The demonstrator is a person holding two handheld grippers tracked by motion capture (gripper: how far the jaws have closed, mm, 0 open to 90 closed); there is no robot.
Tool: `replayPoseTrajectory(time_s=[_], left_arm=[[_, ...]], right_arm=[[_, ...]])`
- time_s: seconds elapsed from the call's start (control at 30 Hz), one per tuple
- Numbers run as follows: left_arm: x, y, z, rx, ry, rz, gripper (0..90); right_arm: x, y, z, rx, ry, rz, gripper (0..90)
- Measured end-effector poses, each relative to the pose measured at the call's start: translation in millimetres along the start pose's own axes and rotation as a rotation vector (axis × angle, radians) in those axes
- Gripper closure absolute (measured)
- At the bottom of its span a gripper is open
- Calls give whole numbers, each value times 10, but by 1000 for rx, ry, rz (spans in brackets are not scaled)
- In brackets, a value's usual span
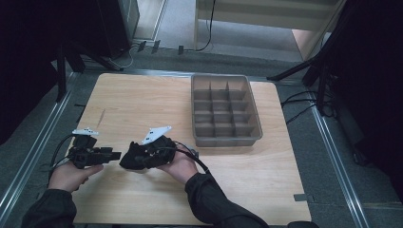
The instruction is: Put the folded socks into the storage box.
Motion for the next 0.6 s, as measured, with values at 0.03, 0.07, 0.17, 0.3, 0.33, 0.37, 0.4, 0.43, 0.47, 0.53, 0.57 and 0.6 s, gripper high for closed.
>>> replayPoseTrajectory(time_s=[0.03,0.07,0.17,0.3,0.33,0.37,0.4,0.43,0.47,0.53,0.57,0.6], left_arm=[[-19,-10,-5,-2,0,4,480],[-31,-19,-7,2,-6,6,480],[-67,-54,-3,15,-15,6,481],[-99,-73,-4,17,-19,7,478],[-99,-73,-4,18,-23,4,478],[-101,-73,-6,16,-22,3,477],[-104,-74,-8,14,-20,4,477],[-105,-75,-7,15,-21,3,477],[-107,-74,-6,15,-21,3,477],[-110,-72,-5,15,-21,3,476],[-113,-71,-6,13,-22,2,476],[-115,-69,-7,11,-22,1,476]], right_arm=[[13,4,16,1,3,6,428],[23,10,30,-4,7,9,420],[52,41,73,-16,-11,14,398],[81,96,109,-28,-8,20,362],[81,116,111,-31,-6,22,356],[86,140,109,-31,-9,24,347],[86,166,101,-34,-3,21,343],[92,196,87,-39,-3,19,333],[103,229,67,-47,1,15,324],[126,288,28,-58,15,10,302],[135,326,3,-66,37,11,296],[150,355,-14,-70,38,5,294]])
Point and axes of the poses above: each handheld gripper's, and its own axes: y roughly forward along the jaws, z roughly out of its top, x roughly to its right, the point moved 7 cm from there along y, roughly forward along the jaws, and after that the axes turned 4 degrees about z, right-handed, at the moved point
